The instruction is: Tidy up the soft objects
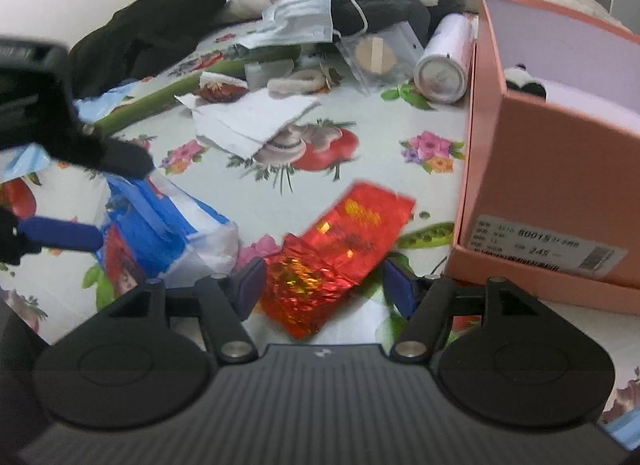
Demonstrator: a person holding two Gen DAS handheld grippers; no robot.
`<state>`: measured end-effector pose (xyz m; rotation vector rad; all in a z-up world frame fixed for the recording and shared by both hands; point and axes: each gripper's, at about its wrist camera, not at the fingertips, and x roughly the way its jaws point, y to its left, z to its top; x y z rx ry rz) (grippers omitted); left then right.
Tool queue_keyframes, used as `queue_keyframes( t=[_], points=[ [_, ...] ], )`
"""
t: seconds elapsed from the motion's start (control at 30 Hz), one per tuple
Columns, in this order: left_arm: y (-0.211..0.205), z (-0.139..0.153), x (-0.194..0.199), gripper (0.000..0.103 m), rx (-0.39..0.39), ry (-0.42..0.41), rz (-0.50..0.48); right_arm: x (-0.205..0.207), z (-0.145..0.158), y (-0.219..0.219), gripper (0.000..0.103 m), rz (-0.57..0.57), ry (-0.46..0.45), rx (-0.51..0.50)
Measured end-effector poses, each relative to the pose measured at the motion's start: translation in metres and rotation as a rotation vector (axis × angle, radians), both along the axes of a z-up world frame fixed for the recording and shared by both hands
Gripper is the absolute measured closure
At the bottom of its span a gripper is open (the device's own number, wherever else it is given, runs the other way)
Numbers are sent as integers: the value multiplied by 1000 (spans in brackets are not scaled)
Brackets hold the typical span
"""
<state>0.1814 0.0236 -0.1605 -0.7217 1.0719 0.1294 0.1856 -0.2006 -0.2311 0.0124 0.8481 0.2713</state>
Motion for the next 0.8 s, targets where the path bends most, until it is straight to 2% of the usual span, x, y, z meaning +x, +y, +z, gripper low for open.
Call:
queue_keyframes(
  t=[0.1, 0.2, 0.23, 0.3, 0.47, 0.53, 0.6, 0.67, 0.8],
  points=[
    [-5, -6, 8, 27, 28, 37, 15, -1, -4, -4, 38, 14, -11, 21],
    [-7, -13, 13, 28, 34, 69, 21, -3, -4, -5, 59, 19, -21, 11],
    [-9, -15, 13, 28, 40, 76, 23, -3, -3, -5, 69, 21, -18, 11],
    [-12, -18, 15, 29, 55, 85, 20, -3, -3, -6, 77, 23, -12, 15],
    [-21, -25, 18, 41, 109, 108, -8, -6, 0, -10, 78, 26, 0, 17],
    [-23, -30, 18, 42, 112, 111, -19, -8, 0, -12, 78, 21, 6, 17],
    [-23, -34, 17, 52, 118, 117, -33, -10, 1, -14, 78, 14, 9, 15],
    [-23, -37, 16, 56, 127, 112, -46, -12, 1, -16, 78, 4, 12, 19],
    [-24, -37, 14, 73, 146, 97, -88, -13, 2, -19, 78, -10, 24, 31]
  ],
)
